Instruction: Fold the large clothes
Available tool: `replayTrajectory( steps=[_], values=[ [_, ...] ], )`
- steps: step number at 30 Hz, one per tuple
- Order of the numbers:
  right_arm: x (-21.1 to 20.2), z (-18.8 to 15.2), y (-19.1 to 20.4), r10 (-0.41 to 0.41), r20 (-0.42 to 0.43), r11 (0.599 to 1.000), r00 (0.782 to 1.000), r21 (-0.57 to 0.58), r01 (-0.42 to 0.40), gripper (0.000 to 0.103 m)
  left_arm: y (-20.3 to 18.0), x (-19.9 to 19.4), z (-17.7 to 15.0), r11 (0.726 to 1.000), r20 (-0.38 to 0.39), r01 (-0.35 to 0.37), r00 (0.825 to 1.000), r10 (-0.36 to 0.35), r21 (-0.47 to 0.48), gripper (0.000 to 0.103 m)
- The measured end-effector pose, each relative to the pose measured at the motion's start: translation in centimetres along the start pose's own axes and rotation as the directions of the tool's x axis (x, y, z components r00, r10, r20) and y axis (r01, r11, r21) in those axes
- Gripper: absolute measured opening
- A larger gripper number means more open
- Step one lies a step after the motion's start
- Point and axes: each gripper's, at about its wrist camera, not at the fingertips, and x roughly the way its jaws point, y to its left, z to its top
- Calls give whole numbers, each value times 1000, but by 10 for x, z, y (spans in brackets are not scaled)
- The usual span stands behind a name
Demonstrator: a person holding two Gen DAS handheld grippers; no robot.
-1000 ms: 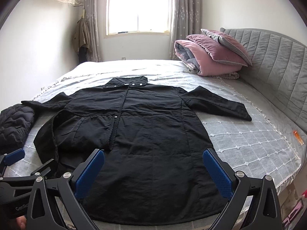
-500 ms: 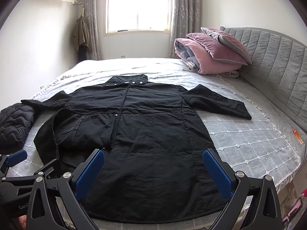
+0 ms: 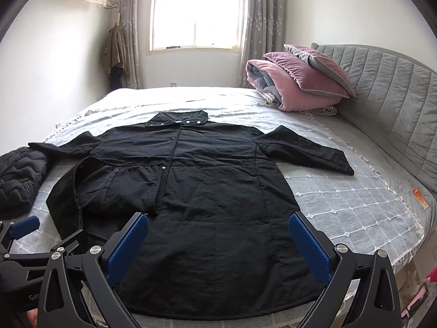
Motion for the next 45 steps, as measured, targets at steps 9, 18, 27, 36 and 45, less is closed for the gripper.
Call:
replayTrajectory(
  steps=[9,18,27,36,45],
  values=[
    [-1,2,0,-9,5,1000,1000,3,9,103,0,-1,0,1000,1,1,1000,-1,-7,99],
    [0,1,-4,10,-12,1000,1000,19,-10,103,2,-1,0,1000,-6,3,1000,-3,-10,99],
    [5,-4,2,29,-58,1000,998,0,-29,103,-1,1,-2,1000,-13,0,1000,0,-1,99],
    [16,-9,-2,55,-102,998,993,-2,-55,103,30,18,7,997,-24,-77,997,76,-22,99],
    [58,-30,-85,-17,-270,982,963,176,66,103,74,105,36,940,-116,-341,933,341,20,99]
  ],
)
